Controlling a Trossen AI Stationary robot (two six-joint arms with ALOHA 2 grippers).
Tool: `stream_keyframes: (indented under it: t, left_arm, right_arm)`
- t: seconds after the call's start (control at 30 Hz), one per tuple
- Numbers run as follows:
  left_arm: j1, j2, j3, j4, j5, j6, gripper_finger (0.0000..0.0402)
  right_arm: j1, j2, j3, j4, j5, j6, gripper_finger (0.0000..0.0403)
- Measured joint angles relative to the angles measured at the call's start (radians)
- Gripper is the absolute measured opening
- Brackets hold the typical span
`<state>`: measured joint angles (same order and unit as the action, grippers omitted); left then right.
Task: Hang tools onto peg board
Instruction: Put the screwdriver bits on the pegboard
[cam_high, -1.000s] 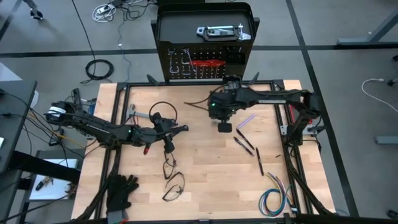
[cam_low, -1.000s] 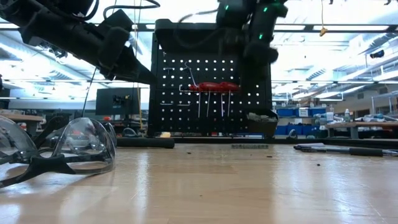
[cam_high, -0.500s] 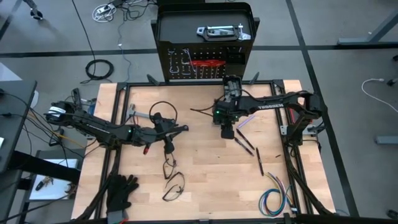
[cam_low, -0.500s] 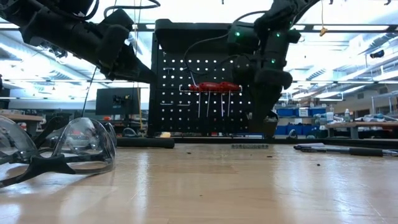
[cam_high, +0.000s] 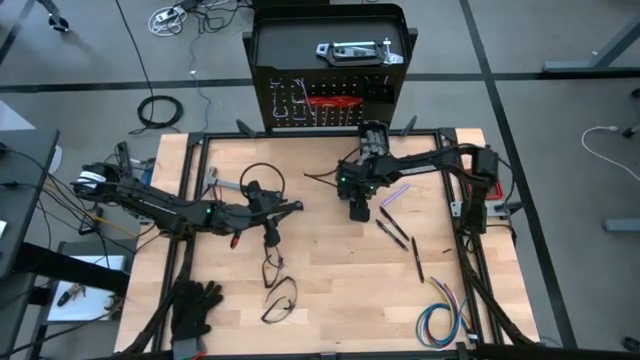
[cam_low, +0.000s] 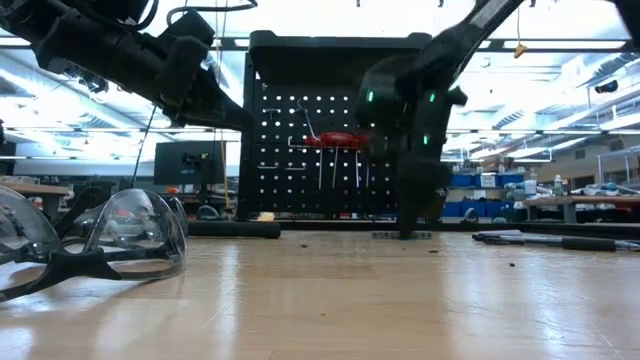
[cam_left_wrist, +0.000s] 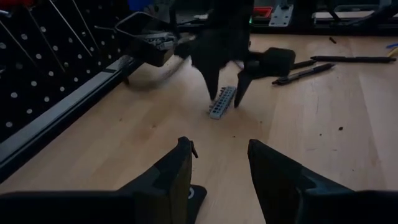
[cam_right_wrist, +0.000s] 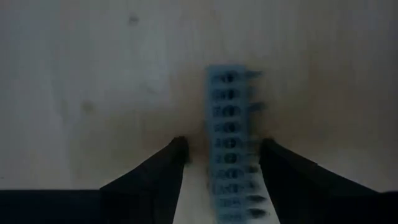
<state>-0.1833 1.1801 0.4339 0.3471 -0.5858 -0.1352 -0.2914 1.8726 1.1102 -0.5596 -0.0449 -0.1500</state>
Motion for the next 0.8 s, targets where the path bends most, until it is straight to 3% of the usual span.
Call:
stream_keyframes:
  t: [0.17, 0.33, 0.53, 0.8]
  left_arm:
    - [0.0, 0.0, 0.0, -0.005, 0.0, 0.001, 0.0156]
    - [0.0, 0.0, 0.0, -0.004, 0.0, 0.003, 0.0156]
    - [0.0, 0.0, 0.0, -0.005, 0.0, 0.001, 0.0156]
    - [0.0, 0.0, 0.0, -0.009, 0.0, -0.004, 0.0156]
  right_arm:
    - [-0.042, 0.074, 0.011, -0.019, -0.064, -0.023, 0.0195]
    - [-0.045, 0.062, 0.009, -0.019, -0.052, -0.049, 0.0094]
    - [-0.036, 0.002, 0.018, -0.038, -0.04, -0.034, 0.0094]
    - [-0.002, -0.182, 0.03, -0.151, 0.067, -0.019, 0.0094]
